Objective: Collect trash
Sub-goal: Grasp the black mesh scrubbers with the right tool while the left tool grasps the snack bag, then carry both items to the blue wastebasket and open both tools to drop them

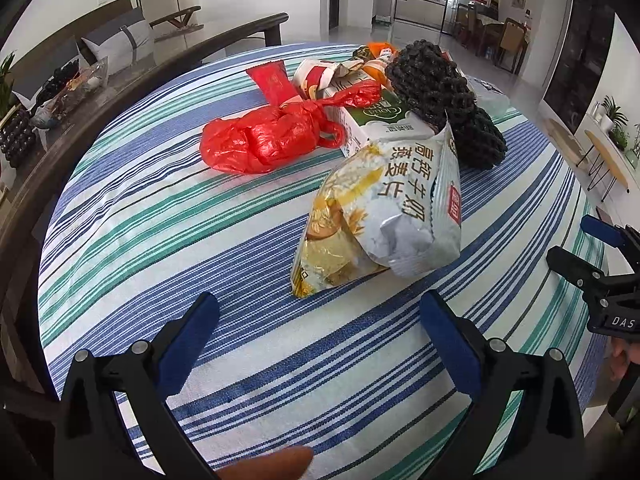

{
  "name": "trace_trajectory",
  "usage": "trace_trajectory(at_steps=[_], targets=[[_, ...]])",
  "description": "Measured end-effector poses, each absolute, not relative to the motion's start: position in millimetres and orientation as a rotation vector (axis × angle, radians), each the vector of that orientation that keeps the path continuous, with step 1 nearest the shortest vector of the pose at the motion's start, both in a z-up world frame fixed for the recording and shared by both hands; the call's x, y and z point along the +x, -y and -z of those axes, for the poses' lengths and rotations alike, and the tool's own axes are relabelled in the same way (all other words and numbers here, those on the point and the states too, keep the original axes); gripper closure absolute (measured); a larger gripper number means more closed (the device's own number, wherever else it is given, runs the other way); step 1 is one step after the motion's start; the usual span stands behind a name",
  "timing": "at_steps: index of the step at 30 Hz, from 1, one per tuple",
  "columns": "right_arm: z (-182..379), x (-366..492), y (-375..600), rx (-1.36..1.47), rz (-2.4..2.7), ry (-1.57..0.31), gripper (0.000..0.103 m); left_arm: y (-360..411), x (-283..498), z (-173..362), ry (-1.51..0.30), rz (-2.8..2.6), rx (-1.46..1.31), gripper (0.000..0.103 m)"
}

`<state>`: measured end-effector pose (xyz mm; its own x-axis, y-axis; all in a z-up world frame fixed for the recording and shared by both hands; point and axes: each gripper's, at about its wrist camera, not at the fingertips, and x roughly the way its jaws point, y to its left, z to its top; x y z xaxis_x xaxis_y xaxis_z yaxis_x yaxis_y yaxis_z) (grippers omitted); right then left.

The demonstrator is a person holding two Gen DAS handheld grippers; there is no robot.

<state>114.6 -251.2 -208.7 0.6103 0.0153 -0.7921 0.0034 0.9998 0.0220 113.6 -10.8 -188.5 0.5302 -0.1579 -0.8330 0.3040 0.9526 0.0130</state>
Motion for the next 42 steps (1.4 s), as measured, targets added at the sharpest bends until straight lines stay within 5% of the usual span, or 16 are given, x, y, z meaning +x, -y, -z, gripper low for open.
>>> trace_trajectory(at_steps=[12,17,20,21,22,29,36,42], targets=[[176.4,177.6,220.0,-0.27,-0.287,-0.83,0.006,17.8,129.9,172.9,-0.914,0.454,0.237,0.004],[176.8,210.9,194.3,-0.409,-0.438,-0.833,0.041,38.0,135.1,163.1,-0.816,0.557,0.342,0.006],[179.9,223.4,189.5,-0.423,-0.477,-0.856,0.064,46.6,140.2,166.1,-0.816,0.581,0.378,0.03],[179.6,225.5,189.9,-0.41,-0.49,-0.867,0.064,48.6,142.6,168.2,-0.825,0.578,0.387,0.042],[177.9,225.3,191.0,-0.394,-0.492,-0.869,0.067,49.3,144.1,169.1,-0.831,0.585,0.388,0.043],[141.1,184.2,241.2,-0.081,-0.535,-0.887,0.069,42.2,134.7,148.0,-0.842,0.605,0.282,0.062],[120.2,141.9,368.5,0.236,-0.365,-0.881,0.069,83.5,133.9,102.2,-0.835,0.712,0.14,0.064],[138.5,102.5,510.5,0.418,0.001,-0.91,0.069,200.1,130.6,74.7,-0.813,0.872,0.186,0.063]])
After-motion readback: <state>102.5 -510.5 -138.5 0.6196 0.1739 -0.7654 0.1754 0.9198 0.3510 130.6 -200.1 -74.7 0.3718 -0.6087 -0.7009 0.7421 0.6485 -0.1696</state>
